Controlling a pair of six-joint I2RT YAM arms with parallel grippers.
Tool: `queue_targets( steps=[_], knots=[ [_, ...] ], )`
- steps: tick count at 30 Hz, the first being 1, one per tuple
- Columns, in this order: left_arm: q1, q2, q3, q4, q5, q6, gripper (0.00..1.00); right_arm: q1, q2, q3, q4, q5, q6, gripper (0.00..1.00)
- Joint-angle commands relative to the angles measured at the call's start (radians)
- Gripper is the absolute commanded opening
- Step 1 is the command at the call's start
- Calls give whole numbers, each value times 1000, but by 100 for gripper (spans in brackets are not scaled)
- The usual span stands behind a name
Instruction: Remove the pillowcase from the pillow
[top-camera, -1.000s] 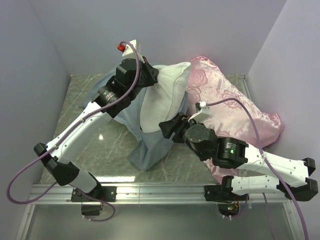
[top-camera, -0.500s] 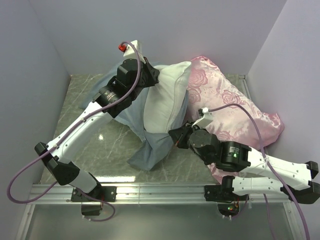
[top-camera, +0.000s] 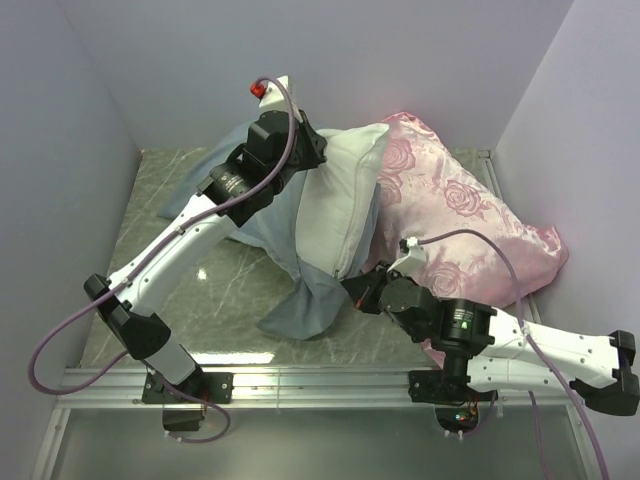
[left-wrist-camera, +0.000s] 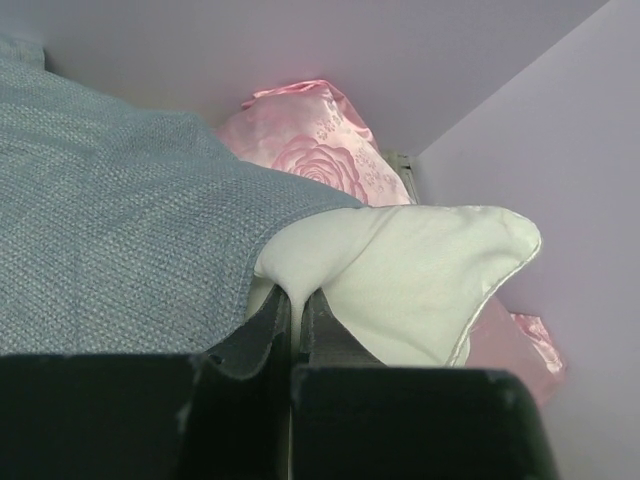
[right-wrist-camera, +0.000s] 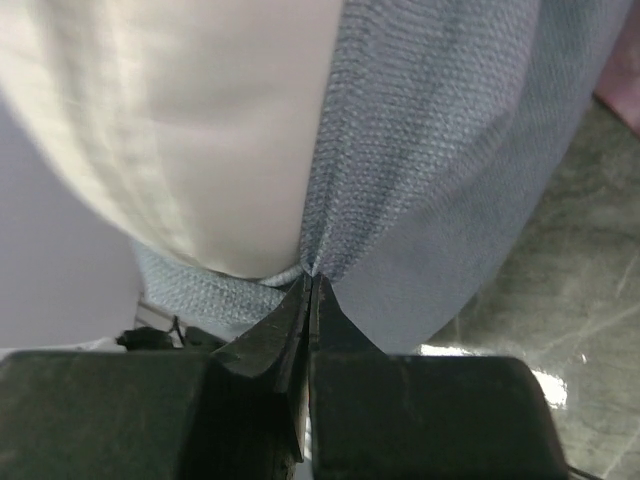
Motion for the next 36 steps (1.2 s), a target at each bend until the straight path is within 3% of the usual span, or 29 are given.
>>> queue_targets(
  steps=[1, 7, 15, 18, 25, 34, 36],
  knots=[
    [5, -21, 127, 178, -29, 7, 0, 0, -5, -84, 38, -57, 45, 0],
    [5, -9, 166, 161, -29, 12, 0, 20, 38, -232, 220, -91, 77, 0],
    [3, -41, 168, 138, -9, 8, 0, 15, 223, -424, 715, -101, 36, 0],
    [2, -81, 121, 129, 14, -8, 0, 3, 347, -371, 785, -94, 4, 0],
    [-35, -308, -165, 168, 29, -64, 0, -193, 547, -256, 932, -300, -61, 0],
    [-53, -552, -401, 135, 20, -103, 0, -328, 743, -130, 995, -517, -102, 0],
    [-56, -570, -445, 130, 38, -112, 0, -364, 747, -113, 1012, -594, -122, 10]
  ],
)
